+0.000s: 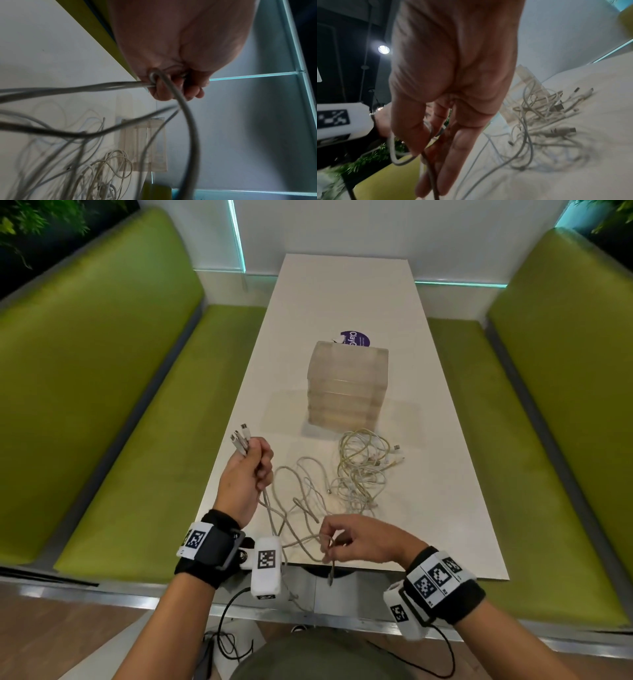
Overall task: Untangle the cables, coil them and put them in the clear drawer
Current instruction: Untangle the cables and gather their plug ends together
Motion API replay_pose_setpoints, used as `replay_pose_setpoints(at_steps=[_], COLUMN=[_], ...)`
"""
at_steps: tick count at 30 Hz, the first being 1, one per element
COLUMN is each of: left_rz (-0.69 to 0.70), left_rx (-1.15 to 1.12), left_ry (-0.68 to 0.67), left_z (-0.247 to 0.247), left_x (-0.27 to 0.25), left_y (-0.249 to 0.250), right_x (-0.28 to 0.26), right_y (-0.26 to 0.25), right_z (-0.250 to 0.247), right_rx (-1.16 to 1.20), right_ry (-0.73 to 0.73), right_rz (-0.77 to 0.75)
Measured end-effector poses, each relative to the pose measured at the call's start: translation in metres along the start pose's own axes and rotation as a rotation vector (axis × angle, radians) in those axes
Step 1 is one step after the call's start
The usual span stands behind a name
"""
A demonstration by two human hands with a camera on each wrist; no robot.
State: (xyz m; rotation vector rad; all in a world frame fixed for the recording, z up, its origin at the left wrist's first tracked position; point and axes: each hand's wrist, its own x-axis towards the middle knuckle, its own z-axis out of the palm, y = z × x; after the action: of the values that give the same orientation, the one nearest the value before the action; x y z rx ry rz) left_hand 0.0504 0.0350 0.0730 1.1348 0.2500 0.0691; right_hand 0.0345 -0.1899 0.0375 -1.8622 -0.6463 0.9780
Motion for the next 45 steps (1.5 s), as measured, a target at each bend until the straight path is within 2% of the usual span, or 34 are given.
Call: replay_pose_setpoints(at_steps=[5, 9, 15, 17, 19, 21, 23, 25, 28, 30, 33, 37, 39, 42, 45], left_rz=[0.005, -0.019, -0.031, -0.04, -0.046, -0.064, -0.084, -0.1, -0.09, -0.069, -0.043, -0.043, -0.046, -0.048, -0.049], left_rx=[0.037, 0.051, 0.039, 0.053, 0.079, 0.075, 0.044, 0.037, 0.069, 0.07, 0.06, 0.038, 0.036, 0.032, 0.038], left_ry=[-0.03, -0.026, -0.012, 0.003, 0.02, 0.031, 0.019, -0.01, -0.079, -0.11, -0.107, -0.097, -0.097, -0.109, -0.113], left_z=[0.005, 0.007, 0.01, 0.01, 0.01, 0.011, 0.012, 0.014, 0.014, 0.013, 0.009, 0.01, 0.011, 0.013, 0.013], left_x=[-0.002, -0.004, -0.003, -0.003, -0.003, -0.002, -0.002, -0.004, -0.007, -0.008, -0.007, -0.006, -0.007, -0.007, -0.008], left_y=[-0.002, -0.003, -0.004, -0.004, -0.004, -0.004, -0.004, -0.004, -0.006, -0.006, -0.004, -0.004, -0.004, -0.004, -0.005], right_x=[0.008, 0.006, -0.005, -0.009, -0.012, -0.012, -0.009, -0.001, 0.015, 0.019, 0.019, 0.02, 0.021, 0.02, 0.016], right_y=[0.018, 0.027, 0.017, 0.01, 0.008, 0.009, 0.009, 0.005, 0.005, 0.002, -0.002, 0.001, 0.002, 0.001, 0.002], right_z=[0.016, 0.014, -0.012, -0.024, -0.038, -0.048, -0.053, -0.05, -0.042, -0.039, -0.033, -0.03, -0.031, -0.03, -0.023], right_rx=[-0.205, -0.317, -0.354, -0.409, -0.456, -0.442, -0.305, -0.252, -0.435, -0.447, -0.365, -0.427, -0.398, -0.433, -0.403], right_ry=[-0.11, -0.177, -0.164, -0.067, 0.136, 0.38, 0.487, 0.43, 0.363, 0.34, 0.24, 0.316, 0.294, 0.076, -0.143], right_rz=[0.123, 0.278, 0.473, 0.496, 0.459, 0.363, 0.188, 0.02, -0.181, -0.23, -0.207, -0.099, -0.083, -0.058, 0.078])
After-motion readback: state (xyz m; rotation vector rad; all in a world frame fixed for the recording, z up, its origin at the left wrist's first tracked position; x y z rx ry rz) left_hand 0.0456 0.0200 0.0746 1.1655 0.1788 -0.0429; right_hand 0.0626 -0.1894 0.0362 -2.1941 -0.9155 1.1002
